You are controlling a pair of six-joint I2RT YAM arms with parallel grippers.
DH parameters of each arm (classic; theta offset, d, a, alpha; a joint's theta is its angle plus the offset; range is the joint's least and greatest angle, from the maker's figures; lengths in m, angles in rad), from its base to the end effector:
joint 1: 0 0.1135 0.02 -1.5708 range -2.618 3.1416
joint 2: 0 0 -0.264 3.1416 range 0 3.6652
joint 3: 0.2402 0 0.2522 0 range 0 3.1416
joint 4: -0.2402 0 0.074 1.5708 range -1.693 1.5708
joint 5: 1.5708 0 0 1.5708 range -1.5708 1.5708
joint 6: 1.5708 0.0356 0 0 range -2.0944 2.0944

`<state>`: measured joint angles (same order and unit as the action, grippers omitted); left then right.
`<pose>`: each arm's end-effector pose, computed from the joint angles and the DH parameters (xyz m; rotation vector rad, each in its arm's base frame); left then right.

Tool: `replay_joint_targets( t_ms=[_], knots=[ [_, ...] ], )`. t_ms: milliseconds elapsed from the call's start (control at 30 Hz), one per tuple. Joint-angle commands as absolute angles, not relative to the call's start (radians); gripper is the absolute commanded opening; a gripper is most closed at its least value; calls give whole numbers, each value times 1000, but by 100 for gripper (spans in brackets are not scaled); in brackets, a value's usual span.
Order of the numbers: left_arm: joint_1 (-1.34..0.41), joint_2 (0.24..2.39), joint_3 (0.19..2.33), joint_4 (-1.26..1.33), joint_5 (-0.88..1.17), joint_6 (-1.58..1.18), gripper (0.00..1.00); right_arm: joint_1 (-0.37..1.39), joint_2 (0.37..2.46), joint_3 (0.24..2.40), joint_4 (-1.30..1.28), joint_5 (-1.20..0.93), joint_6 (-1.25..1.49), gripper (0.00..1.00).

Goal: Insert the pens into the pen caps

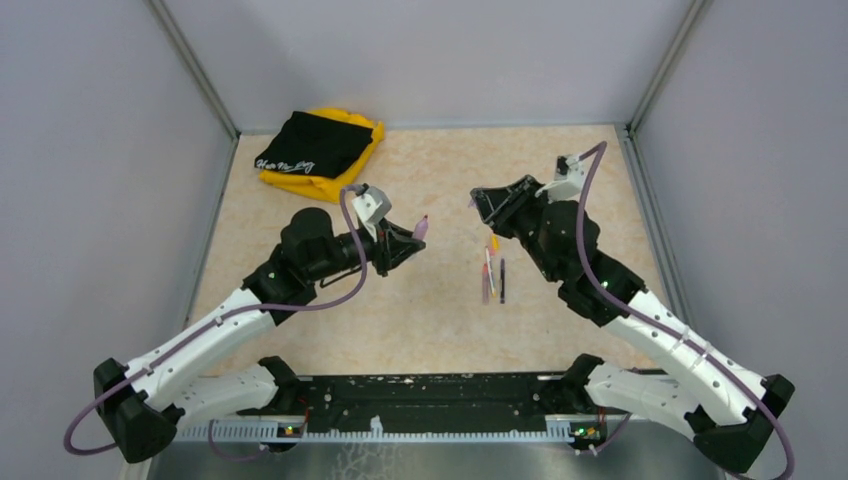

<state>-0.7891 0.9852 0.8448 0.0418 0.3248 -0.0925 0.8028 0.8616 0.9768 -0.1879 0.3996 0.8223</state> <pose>0.1556 -0.1728 0.3480 0.8330 1.5407 -0.9264 0.1427 0.1278 0.3938 0.3344 1.6855 0.9049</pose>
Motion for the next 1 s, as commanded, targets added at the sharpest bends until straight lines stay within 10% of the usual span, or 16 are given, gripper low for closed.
replay_joint_targets(
  t_ms=[0,967],
  knots=[
    [-785,993,889,-25,219,-85,0,841,951,1088,-281,492,943,0],
    [-797,1026,921,-106,30,-75,0,1045,1403,1482,-419,784,992,0]
  ],
)
